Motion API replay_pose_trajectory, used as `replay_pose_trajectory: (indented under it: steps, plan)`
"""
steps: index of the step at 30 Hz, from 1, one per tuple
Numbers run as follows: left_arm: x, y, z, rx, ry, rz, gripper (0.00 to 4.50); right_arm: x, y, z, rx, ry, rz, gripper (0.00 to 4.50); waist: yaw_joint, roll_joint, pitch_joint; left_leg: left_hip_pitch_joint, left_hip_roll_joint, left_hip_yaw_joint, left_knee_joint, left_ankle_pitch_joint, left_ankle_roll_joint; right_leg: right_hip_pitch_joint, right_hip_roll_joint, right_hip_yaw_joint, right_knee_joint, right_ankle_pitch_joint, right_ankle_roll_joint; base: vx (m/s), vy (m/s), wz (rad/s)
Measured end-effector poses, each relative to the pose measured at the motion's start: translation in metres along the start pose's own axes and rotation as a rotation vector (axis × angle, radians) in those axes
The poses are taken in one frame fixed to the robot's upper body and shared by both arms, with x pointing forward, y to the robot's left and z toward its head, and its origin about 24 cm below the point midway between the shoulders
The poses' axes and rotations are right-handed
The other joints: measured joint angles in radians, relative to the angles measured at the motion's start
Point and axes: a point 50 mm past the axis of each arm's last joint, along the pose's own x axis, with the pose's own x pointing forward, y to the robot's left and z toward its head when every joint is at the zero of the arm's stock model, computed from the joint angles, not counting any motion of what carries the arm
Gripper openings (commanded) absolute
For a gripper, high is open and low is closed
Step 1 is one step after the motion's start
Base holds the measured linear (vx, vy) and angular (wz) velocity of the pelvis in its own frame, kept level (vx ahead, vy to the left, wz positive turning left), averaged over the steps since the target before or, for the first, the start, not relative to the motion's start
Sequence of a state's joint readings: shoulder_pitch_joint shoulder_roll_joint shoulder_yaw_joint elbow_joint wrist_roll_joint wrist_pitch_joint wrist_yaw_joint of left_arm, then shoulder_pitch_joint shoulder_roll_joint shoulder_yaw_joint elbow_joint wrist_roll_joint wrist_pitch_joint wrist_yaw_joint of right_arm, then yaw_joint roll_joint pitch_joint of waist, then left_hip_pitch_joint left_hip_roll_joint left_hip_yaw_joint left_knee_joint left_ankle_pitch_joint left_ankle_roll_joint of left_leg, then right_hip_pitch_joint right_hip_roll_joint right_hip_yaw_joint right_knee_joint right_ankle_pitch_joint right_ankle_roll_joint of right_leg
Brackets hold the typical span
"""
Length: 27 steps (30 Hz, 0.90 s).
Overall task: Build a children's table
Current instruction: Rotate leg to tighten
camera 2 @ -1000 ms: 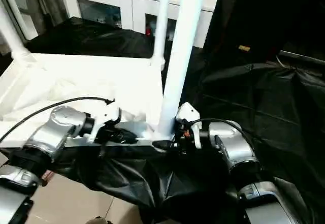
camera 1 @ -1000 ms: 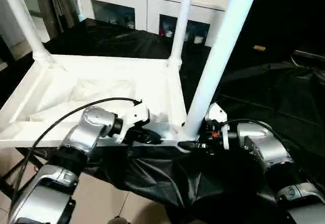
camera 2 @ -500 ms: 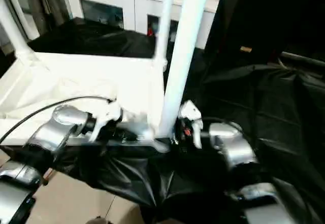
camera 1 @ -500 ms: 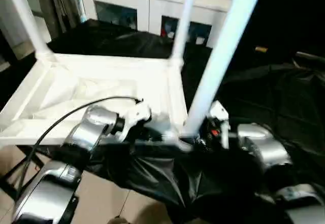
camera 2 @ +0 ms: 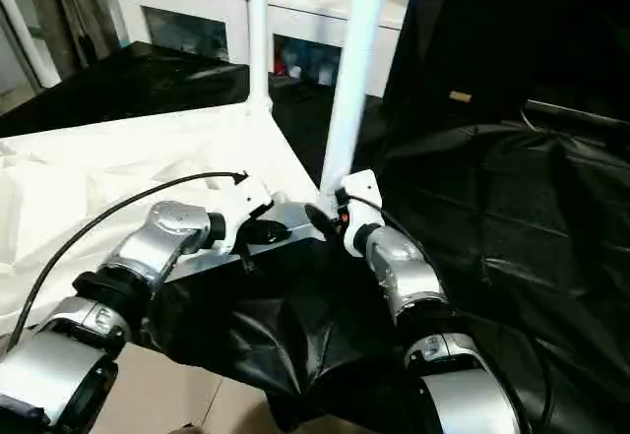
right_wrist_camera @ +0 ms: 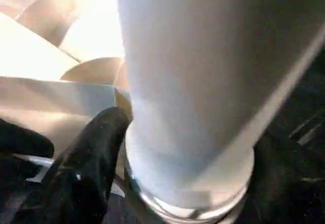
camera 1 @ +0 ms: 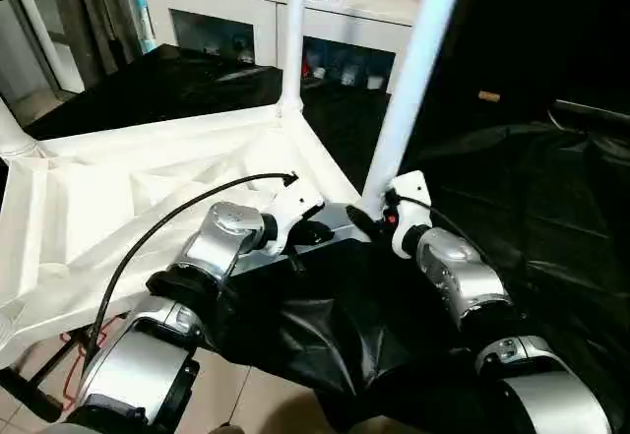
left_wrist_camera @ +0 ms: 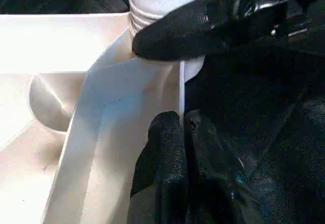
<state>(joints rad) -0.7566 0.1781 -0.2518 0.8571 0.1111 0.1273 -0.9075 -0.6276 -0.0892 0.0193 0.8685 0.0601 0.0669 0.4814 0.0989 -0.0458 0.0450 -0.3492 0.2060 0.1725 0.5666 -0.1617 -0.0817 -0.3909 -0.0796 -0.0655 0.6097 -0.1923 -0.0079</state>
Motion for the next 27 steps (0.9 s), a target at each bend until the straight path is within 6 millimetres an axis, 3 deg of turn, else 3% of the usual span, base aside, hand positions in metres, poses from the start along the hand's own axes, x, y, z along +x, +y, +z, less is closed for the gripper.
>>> replay_pose_trajectory:
  steps: [5,7,14,17,27]
  plan:
    - [-0.008,0.001,-0.002,0.015,-0.004,-0.058,0.00,-0.009,-0.006,0.002,-0.075,0.004,0.137,3.71,0.000,0.000,0.000,-0.001,0.000,0.000,-0.001,0.000,0.000,-0.001,0.000,0.000,0.000,0.000,0.000,0.000,0.000,0.00]
    - [-0.017,0.000,-0.007,0.013,-0.013,-0.128,0.00,-0.021,-0.010,0.001,-0.138,0.007,0.269,3.71,0.001,0.001,0.001,-0.002,0.000,0.001,-0.005,-0.001,0.000,-0.002,0.000,0.000,-0.001,0.002,-0.003,0.028,-0.004,0.01]
    - [-0.039,-0.002,-0.014,0.047,-0.019,-0.306,0.00,-0.045,-0.009,0.002,-0.183,0.051,0.607,3.71,0.022,0.002,0.001,-0.010,0.003,0.001,-0.008,-0.002,-0.001,-0.011,0.003,-0.003,0.002,-0.003,-0.009,0.017,-0.004,0.00]
    - [-0.043,-0.002,-0.016,0.058,-0.012,-0.333,0.00,-0.050,-0.010,0.002,-0.180,0.081,0.680,3.71,0.028,0.001,0.002,-0.010,0.003,0.001,-0.005,-0.002,-0.002,-0.010,0.002,-0.002,0.002,-0.003,-0.009,0.000,0.000,0.00]
    - [-0.048,-0.005,-0.019,0.066,-0.002,-0.389,0.00,-0.055,-0.010,0.002,-0.158,0.121,0.755,2.96,0.041,0.000,0.003,-0.008,0.003,0.001,-0.005,-0.002,-0.002,-0.009,0.002,-0.002,0.003,-0.003,-0.009,0.000,0.000,0.00]
